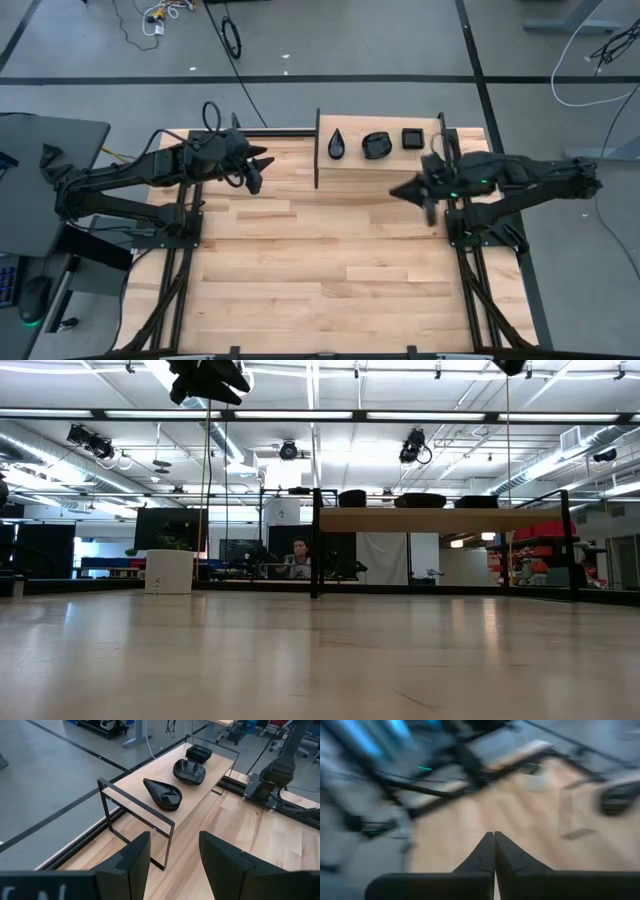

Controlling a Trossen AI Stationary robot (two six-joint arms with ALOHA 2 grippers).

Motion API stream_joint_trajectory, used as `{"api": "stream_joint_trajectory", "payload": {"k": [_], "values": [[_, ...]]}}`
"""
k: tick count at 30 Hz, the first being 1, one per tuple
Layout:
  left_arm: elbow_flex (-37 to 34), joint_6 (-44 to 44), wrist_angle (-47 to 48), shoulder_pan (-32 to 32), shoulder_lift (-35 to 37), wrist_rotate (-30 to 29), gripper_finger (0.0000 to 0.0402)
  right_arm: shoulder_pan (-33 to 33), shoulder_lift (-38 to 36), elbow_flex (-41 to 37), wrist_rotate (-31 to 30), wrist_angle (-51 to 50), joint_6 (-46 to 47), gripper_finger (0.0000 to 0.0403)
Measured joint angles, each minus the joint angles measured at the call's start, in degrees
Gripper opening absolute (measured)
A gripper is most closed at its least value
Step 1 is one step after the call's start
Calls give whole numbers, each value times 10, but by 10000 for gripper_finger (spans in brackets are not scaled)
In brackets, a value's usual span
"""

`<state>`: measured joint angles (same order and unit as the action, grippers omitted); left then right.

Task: Pick & Place Mini shaped plates
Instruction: Return to Home Position

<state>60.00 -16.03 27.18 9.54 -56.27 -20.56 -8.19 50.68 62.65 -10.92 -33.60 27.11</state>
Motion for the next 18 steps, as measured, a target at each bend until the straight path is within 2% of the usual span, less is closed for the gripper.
{"api": "stream_joint_trajectory", "payload": {"k": [6,8,12,18], "values": [[0,1,0,0,0,0,174,-8,-158,-177,188,158,12,2],[0,-2,0,0,0,0,174,-8,-213,-227,201,174,9,2],[0,-30,1,0,0,0,174,-8,-319,-309,187,186,11,2],[0,-76,1,0,0,0,174,-8,-425,-426,212,234,-1,2]]}}
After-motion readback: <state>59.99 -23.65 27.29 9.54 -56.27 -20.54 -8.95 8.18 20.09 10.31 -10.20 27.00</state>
